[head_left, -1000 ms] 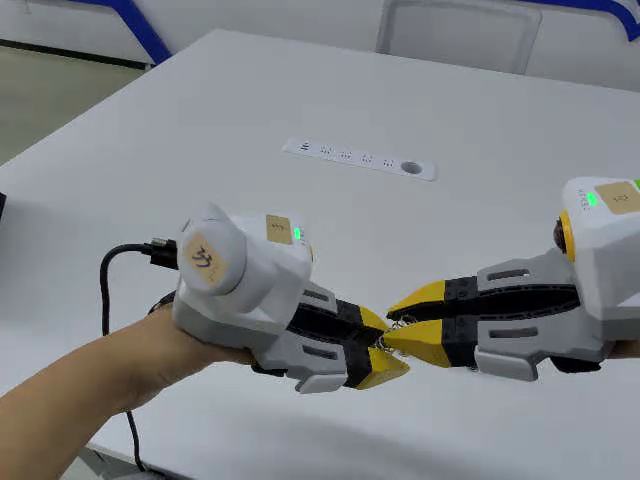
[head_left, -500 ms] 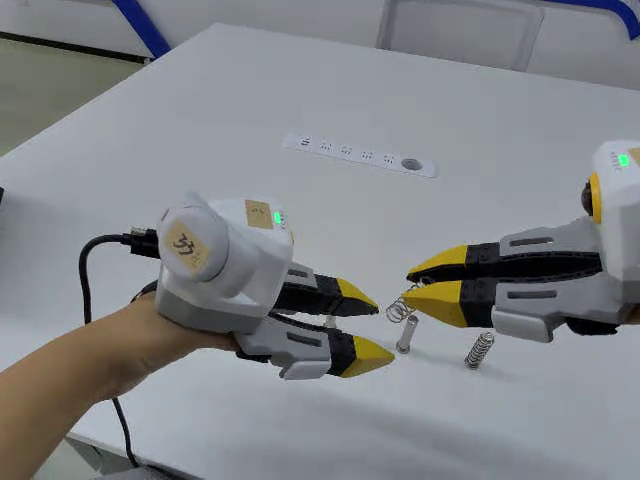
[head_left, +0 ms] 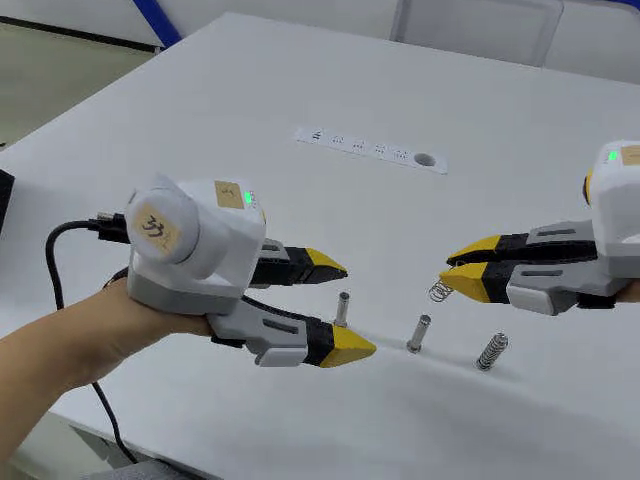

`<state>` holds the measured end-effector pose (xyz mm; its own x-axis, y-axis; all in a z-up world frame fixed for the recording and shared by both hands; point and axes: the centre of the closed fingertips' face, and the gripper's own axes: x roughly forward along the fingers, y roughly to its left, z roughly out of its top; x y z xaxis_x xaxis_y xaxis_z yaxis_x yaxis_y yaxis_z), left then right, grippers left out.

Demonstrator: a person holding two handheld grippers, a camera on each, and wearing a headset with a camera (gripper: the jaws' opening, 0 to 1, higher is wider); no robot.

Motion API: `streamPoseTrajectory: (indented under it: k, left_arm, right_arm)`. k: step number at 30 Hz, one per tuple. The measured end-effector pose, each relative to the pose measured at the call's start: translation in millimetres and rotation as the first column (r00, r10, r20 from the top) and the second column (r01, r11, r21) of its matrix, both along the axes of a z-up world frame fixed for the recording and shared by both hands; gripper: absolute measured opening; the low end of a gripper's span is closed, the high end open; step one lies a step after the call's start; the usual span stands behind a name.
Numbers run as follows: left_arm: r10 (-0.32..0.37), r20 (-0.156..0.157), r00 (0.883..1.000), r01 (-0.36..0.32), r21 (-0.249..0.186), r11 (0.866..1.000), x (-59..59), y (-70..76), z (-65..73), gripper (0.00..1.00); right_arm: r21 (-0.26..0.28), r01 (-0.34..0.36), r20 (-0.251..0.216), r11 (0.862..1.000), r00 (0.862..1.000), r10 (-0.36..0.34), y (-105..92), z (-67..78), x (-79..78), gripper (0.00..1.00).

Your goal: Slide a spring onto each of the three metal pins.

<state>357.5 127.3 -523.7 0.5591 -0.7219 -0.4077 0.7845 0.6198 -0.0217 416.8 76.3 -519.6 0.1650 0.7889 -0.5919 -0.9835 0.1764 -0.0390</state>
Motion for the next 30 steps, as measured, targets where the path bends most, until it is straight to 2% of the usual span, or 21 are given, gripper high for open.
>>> streamPoseTrajectory:
  k: [5, 12, 16, 23, 30]
  left_arm:
    - [0.034, -0.007, 0.999, -0.034, 0.004, 0.999, 0.6, 11.9, -2.0, 0.63]
    - [0.08, -0.009, 0.997, -0.08, -0.034, 0.996, 1.9, 21.9, 0.2, 0.78]
    - [0.105, -0.011, 0.994, -0.105, -0.03, 0.994, 3.0, 27.1, -1.9, 0.87]
    - [0.112, -0.027, 0.993, -0.112, -0.011, 0.994, -1.2, 30.9, -8.7, 0.92]
    - [0.117, -0.04, 0.992, -0.117, -0.004, 0.993, -3.8, 33.8, -12.8, 0.91]
  right_arm:
    - [-0.067, -0.002, 0.028, 0.998, 1.0, 0.004, 1.5, -17.2, 6.9, 0.11]
    - [-0.101, 0.008, -0.007, 0.995, 1.0, -0.008, 2.3, -30.6, 10.5, 0.11]
    - [-0.12, 0.013, -0.006, 0.993, 1.0, -0.014, 1.2, -36.7, 12.8, 0.11]
    - [-0.151, 0.007, -0.01, 0.988, 1.0, -0.009, 0.2, -47.3, 13.7, 0.11]
    - [-0.151, 0.003, -0.022, 0.989, 1.0, -0.006, 2.4, -51.9, 14.9, 0.11]
